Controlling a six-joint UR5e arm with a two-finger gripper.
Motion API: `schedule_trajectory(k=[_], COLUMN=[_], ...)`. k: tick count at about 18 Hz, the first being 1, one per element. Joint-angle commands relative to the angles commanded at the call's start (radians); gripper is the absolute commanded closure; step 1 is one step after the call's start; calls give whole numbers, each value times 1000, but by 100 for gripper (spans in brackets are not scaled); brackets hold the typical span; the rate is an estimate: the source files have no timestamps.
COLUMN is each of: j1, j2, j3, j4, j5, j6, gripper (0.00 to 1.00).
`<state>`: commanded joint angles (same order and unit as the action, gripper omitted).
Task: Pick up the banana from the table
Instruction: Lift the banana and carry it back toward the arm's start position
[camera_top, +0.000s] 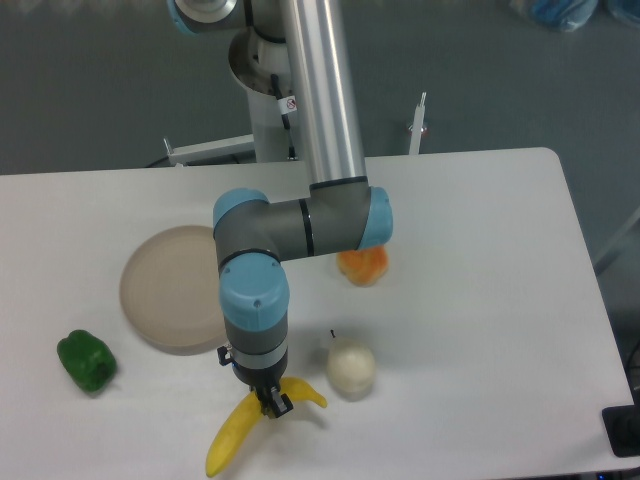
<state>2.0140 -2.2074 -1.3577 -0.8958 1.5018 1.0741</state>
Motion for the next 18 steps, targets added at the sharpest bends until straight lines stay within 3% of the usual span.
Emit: schedule_trajectory(k=[5, 12, 14, 18], j1=[98, 271, 304, 368], j2=[46, 63, 46, 15], j3=[12, 28, 55, 89], j4=[-20, -178, -283, -316], j5=[-29, -63, -39, 6], j6=[-71, -45, 74, 183], gripper=[100, 100, 100, 100])
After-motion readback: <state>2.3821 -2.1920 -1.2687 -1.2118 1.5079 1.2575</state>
